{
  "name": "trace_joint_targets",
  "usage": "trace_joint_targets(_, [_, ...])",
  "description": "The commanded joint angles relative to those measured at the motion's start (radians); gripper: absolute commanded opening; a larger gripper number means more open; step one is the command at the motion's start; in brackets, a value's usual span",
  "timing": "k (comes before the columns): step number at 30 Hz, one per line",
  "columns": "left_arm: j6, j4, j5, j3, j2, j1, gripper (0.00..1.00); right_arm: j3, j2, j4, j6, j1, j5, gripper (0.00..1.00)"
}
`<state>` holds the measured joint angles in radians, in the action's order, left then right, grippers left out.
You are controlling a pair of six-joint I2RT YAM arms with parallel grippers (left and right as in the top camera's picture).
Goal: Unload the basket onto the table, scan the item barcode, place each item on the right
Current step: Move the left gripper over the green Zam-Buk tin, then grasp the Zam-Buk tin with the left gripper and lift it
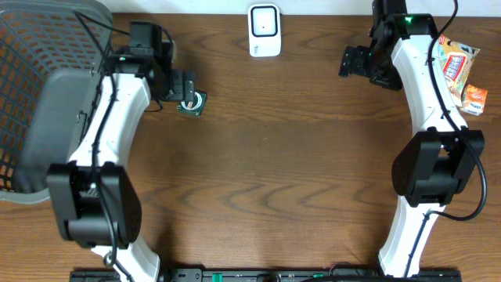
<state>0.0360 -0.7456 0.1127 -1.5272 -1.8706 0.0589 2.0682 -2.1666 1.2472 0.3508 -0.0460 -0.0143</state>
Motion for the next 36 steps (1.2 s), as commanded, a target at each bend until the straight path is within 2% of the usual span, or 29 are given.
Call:
trace_joint_targets(1, [0.069, 0.029, 0.066, -0.002, -0.064, 0.028, 0.98, -0.002, -0.012, 0.002, -0.011, 0.002, 0.006, 0.99])
trace_joint_targets(8, [0.068, 0.121, -0.02, -0.002, -0.147, 0.047, 0.98, -0.002, -0.012, 0.002, -0.011, 0.002, 0.006, 0.99])
trace_joint_targets(20, [0.071, 0.126, -0.016, -0.002, -0.189, 0.082, 0.98, -0.002, -0.012, 0.002, -0.011, 0.002, 0.006, 0.99])
trace_joint_targets(23, [0.111, 0.126, -0.018, -0.002, -0.189, 0.103, 0.98, -0.002, -0.012, 0.002, -0.011, 0.002, 0.006, 0.99])
trace_joint_targets(28, [0.113, 0.126, -0.103, -0.001, -0.192, 0.111, 0.98, -0.002, -0.012, 0.002, -0.011, 0.002, 0.006, 0.99])
trace_joint_targets(36, [0.113, 0.119, -0.097, 0.003, -0.216, 0.105, 0.98, -0.002, -0.012, 0.002, -0.011, 0.002, 0.006, 0.99])
